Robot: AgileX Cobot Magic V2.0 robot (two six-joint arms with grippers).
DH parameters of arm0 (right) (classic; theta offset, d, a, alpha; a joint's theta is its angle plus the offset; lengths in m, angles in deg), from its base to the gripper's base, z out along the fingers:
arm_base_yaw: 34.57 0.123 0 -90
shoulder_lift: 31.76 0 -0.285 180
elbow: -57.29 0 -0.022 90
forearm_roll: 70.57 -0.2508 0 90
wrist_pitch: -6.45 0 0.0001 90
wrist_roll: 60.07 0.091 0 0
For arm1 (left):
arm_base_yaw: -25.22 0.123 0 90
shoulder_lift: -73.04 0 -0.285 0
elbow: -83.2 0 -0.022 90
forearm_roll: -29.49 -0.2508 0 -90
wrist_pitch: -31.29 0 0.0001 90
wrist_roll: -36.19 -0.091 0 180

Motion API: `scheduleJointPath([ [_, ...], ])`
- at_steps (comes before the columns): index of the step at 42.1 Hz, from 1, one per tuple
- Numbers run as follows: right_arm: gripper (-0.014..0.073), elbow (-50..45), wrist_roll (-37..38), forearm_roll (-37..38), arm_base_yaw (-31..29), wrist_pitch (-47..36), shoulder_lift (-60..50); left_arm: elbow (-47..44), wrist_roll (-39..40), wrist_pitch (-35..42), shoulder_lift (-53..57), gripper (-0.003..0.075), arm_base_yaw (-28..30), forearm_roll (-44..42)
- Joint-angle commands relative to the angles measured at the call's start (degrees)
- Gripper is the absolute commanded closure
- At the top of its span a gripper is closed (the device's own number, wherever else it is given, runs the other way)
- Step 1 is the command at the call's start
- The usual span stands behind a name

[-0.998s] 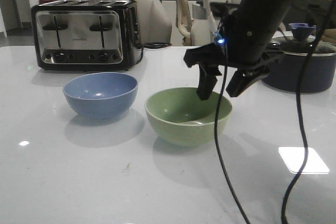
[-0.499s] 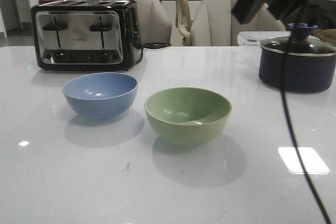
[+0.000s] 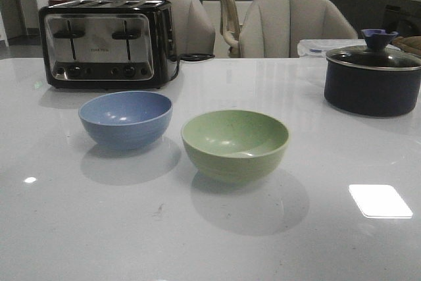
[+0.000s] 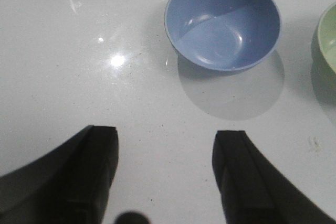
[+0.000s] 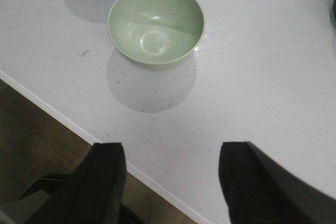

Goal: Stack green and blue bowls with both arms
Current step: 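Lower the left gripper onto the rim of the light blue bowl and grasp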

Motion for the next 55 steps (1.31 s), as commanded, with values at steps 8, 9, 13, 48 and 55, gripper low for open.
scheduleJointPath([
  [8,0.0091,1.3,-0.6,0.2,0.0,-2.9,-1.0,11.6,0.0,3.9,-13.9,0.0262,-0.4,0.4],
  [9,0.0091,1.3,-0.6,0.2,0.0,-2.9,-1.0,12.7,0.0,3.9,-15.5,0.0262,-0.4,0.4],
  [13,0.0091,1.3,-0.6,0.2,0.0,-2.9,-1.0,16.7,0.0,3.9,-21.5,0.0262,-0.4,0.4],
  [48,0.0091,1.3,-0.6,0.2,0.0,-2.9,-1.0,33.8,0.0,3.2,-45.1,0.0626,-0.4,0.9],
  [55,0.0091,1.3,-0.6,0.2,0.0,-2.9,-1.0,35.0,0.0,-0.3,-42.5,0.0619,-0.4,0.6],
])
